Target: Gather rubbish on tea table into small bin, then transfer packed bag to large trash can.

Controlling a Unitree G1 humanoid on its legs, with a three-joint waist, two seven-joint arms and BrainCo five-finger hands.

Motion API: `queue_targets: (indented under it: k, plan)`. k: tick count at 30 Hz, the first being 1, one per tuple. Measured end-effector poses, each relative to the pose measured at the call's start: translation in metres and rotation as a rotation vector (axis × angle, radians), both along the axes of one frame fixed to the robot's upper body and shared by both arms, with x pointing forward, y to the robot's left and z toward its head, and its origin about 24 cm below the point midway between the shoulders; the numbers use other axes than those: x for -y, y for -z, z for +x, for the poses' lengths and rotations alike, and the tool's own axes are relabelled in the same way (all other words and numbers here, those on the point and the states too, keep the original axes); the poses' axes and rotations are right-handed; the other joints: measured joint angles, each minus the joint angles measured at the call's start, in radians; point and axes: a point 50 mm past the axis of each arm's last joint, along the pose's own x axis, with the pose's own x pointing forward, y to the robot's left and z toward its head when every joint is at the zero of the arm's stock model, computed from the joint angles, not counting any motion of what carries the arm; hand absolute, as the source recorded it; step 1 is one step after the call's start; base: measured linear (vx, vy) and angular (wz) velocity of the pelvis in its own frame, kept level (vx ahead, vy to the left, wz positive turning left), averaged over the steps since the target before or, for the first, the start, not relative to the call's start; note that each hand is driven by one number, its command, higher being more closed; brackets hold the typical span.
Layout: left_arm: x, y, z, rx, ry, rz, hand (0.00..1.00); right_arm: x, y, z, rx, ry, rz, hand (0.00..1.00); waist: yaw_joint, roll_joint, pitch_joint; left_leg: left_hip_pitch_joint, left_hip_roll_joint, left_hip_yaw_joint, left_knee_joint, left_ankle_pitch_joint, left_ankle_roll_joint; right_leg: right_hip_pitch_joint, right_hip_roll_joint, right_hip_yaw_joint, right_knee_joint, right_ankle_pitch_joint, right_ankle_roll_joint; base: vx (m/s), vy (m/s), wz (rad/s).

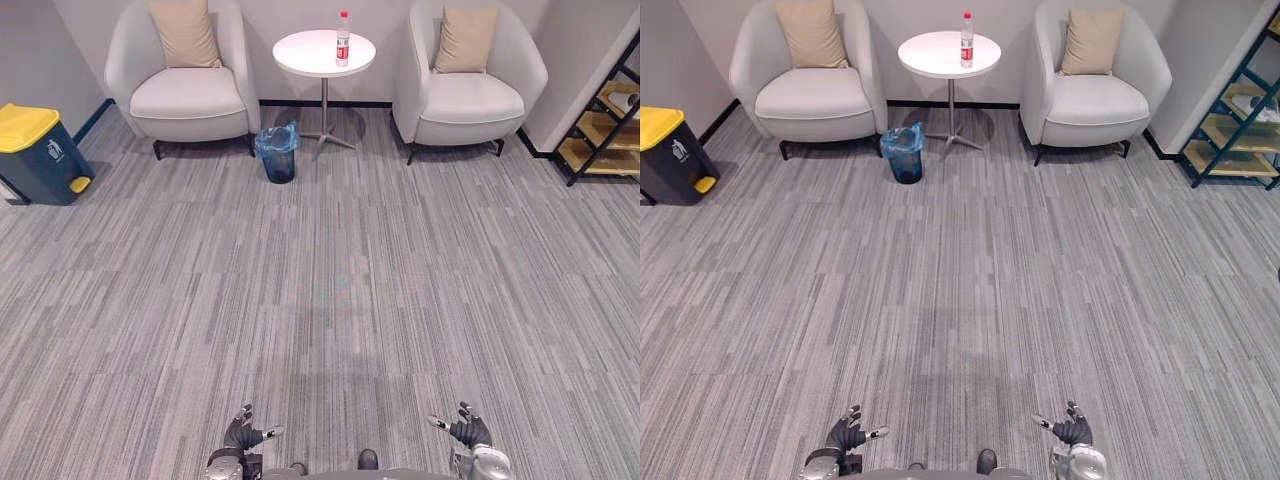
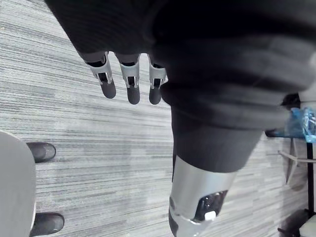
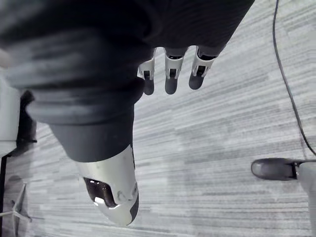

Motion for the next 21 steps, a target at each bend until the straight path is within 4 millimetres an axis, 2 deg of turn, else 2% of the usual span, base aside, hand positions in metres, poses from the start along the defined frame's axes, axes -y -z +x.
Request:
queue_targets:
  k: [1, 2, 4, 7, 8, 9, 10, 11, 12, 13, 14, 15, 16, 17, 18, 20, 21]
  plan:
    - [-0.001, -0.002, 0.002, 0.012, -0.002, 0.001, 0.00, 0.003, -0.001, 0.002, 0.006, 0.007, -0.005, 0.00, 0.001, 0.004, 0.009, -0.002, -0.005, 0.022, 0.031, -0.028, 0.009, -0.060, -0.011, 0.020, 0.136, -0.072, 0.014, 0.06, 0.082, -0.36]
    - [-0.002, -0.002, 0.003, 0.017, -0.005, 0.003, 0.00, 0.003, -0.002, 0.004, 0.012, 0.009, -0.004, 0.00, 0.001, 0.002, 0.014, -0.003, -0.012, 0.031, 0.052, -0.046, 0.013, -0.096, -0.024, 0.027, 0.227, -0.118, 0.033, 0.04, 0.078, -0.33]
    - [-0.007, -0.003, 0.003, 0.017, -0.007, 0.016, 0.00, 0.004, -0.003, 0.006, 0.020, 0.017, 0.001, 0.00, -0.001, -0.002, 0.027, 0.001, -0.031, 0.038, 0.080, -0.074, 0.023, -0.162, -0.057, 0.010, 0.400, -0.177, 0.072, 0.05, 0.085, -0.14]
    - [-0.013, -0.005, 0.007, 0.027, -0.006, 0.039, 0.00, 0.004, -0.003, 0.006, 0.017, 0.022, 0.001, 0.00, -0.004, -0.005, 0.045, 0.044, -0.054, 0.030, 0.070, -0.091, 0.041, -0.258, -0.112, -0.047, 0.646, -0.178, 0.083, 0.15, 0.082, 0.06]
    - [-0.016, -0.008, 0.012, 0.041, -0.008, 0.052, 0.00, 0.004, -0.002, 0.005, 0.013, 0.023, -0.001, 0.00, -0.005, -0.003, 0.067, 0.076, -0.059, 0.021, 0.063, -0.097, 0.051, -0.296, -0.131, -0.080, 0.723, -0.204, 0.088, 0.16, 0.025, 0.13]
    - [-0.017, -0.008, 0.012, 0.043, -0.012, 0.054, 0.00, 0.004, -0.002, 0.005, 0.011, 0.026, -0.004, 0.00, -0.005, 0.008, 0.074, 0.092, -0.058, 0.014, 0.052, -0.099, 0.049, -0.310, -0.134, -0.094, 0.711, -0.217, 0.078, 0.24, 0.009, 0.32]
    - [-0.018, -0.010, 0.015, 0.056, -0.019, 0.054, 0.00, 0.006, -0.004, 0.010, 0.022, 0.024, -0.011, 0.00, -0.021, 0.001, 0.078, 0.112, -0.050, -0.005, 0.035, -0.100, 0.047, -0.332, -0.139, -0.124, 0.652, -0.214, 0.073, 0.22, -0.020, 0.37]
    - [-0.019, -0.010, 0.016, 0.060, -0.025, 0.052, 0.00, 0.007, -0.006, 0.012, 0.029, 0.024, -0.013, 0.00, -0.029, 0.005, 0.083, 0.115, -0.042, -0.014, 0.034, -0.102, 0.043, -0.339, -0.134, -0.133, 0.619, -0.209, 0.064, 0.28, -0.067, 0.47]
    - [-0.019, -0.011, 0.020, 0.069, -0.031, 0.047, 0.00, 0.010, -0.009, 0.018, 0.044, 0.022, -0.022, 0.00, -0.039, 0.018, 0.089, 0.118, -0.017, -0.023, 0.032, -0.107, 0.034, -0.364, -0.113, -0.135, 0.536, -0.195, 0.053, 0.27, -0.106, 0.32]
    - [-0.018, -0.012, 0.022, 0.077, -0.031, 0.046, 0.00, 0.013, -0.011, 0.021, 0.053, 0.021, -0.030, 0.00, -0.042, 0.019, 0.093, 0.132, 0.002, -0.026, 0.027, -0.113, 0.018, -0.369, -0.092, -0.134, 0.449, -0.153, 0.040, 0.36, -0.145, 0.30]
    - [-0.019, -0.012, 0.022, 0.076, -0.032, 0.048, 0.00, 0.016, -0.010, 0.018, 0.048, 0.024, -0.037, 0.00, -0.044, 0.018, 0.092, 0.148, 0.005, -0.029, 0.014, -0.117, -0.001, -0.363, -0.083, -0.124, 0.333, -0.048, 0.021, 0.33, -0.141, 0.25]
    - [-0.018, -0.012, 0.022, 0.073, -0.031, 0.046, 0.00, 0.018, -0.011, 0.017, 0.045, 0.027, -0.044, 0.00, -0.050, 0.014, 0.089, 0.156, 0.011, -0.039, 0.009, -0.128, -0.018, -0.357, -0.085, -0.125, 0.328, 0.032, -0.004, 0.38, -0.179, 0.20]
    - [-0.011, -0.009, 0.021, 0.065, -0.034, 0.025, 0.00, 0.024, -0.012, 0.017, 0.047, 0.037, -0.055, 0.00, -0.053, 0.039, 0.088, 0.171, 0.041, -0.046, 0.007, -0.133, -0.036, -0.366, -0.072, -0.143, 0.366, 0.015, -0.049, 0.31, -0.167, 0.15]
    - [-0.009, -0.009, 0.022, 0.066, -0.034, 0.020, 0.00, 0.024, -0.013, 0.018, 0.052, 0.040, -0.055, 0.00, -0.055, 0.042, 0.087, 0.166, 0.049, -0.047, 0.015, -0.126, -0.049, -0.369, -0.069, -0.151, 0.378, -0.006, -0.058, 0.38, -0.236, 0.14]
    - [-0.006, -0.010, 0.027, 0.077, -0.031, 0.012, 0.00, 0.023, -0.013, 0.019, 0.054, 0.041, -0.053, 0.00, -0.059, 0.042, 0.087, 0.147, 0.061, -0.047, 0.057, -0.109, -0.078, -0.365, -0.066, -0.162, 0.392, -0.037, -0.071, 0.34, -0.260, 0.20]
    - [-0.001, -0.011, 0.030, 0.087, -0.029, -0.001, 0.00, 0.023, -0.012, 0.017, 0.050, 0.046, -0.049, 0.00, -0.056, 0.045, 0.087, 0.078, 0.084, -0.049, 0.242, -0.093, -0.106, -0.317, -0.050, -0.174, 0.368, -0.068, -0.088, 0.36, -0.260, 0.18]
    - [0.001, -0.010, 0.029, 0.083, -0.031, -0.006, 0.00, 0.022, -0.011, 0.014, 0.044, 0.044, -0.047, 0.00, -0.058, 0.046, 0.087, 0.005, 0.115, -0.057, 0.453, -0.048, -0.147, -0.248, -0.034, -0.186, 0.319, -0.077, -0.094, 0.37, -0.227, 0.19]
